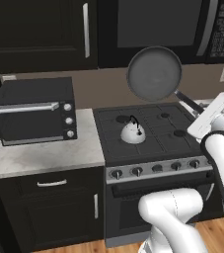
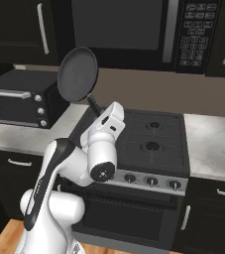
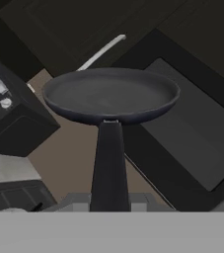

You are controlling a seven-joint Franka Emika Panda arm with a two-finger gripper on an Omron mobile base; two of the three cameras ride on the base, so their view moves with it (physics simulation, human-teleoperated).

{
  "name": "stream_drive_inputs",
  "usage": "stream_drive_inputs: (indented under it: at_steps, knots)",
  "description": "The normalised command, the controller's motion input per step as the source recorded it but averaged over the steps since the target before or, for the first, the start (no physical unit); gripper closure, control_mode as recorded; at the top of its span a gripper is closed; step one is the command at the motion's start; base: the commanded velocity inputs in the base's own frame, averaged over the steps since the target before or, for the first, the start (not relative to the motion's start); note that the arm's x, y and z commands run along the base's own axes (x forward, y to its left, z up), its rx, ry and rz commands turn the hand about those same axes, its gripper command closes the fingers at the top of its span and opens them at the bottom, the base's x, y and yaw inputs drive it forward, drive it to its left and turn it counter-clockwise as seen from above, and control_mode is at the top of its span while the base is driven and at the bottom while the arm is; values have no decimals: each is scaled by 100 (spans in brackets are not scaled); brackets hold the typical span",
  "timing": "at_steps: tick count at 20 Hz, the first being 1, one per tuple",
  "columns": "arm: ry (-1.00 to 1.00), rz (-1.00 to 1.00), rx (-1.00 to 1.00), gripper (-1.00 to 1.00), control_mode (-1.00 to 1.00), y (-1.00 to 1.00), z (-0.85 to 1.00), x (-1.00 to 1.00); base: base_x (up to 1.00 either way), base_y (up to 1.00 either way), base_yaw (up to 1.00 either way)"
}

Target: Pick the pan from the cabinet and place it on the stove. Then turn on the stove burner for the pan.

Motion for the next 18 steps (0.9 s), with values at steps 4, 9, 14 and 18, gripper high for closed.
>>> stream_drive_inputs:
  at_steps: [4,9,14,18]
  knots:
    - [0,0,0,100,100,0,0,0,36,23,-2]
    - [0,0,0,100,100,0,0,0,34,25,-2]
    - [0,0,0,100,100,0,0,0,34,24,-2]
    - [0,0,0,100,100,0,0,0,32,28,-2]
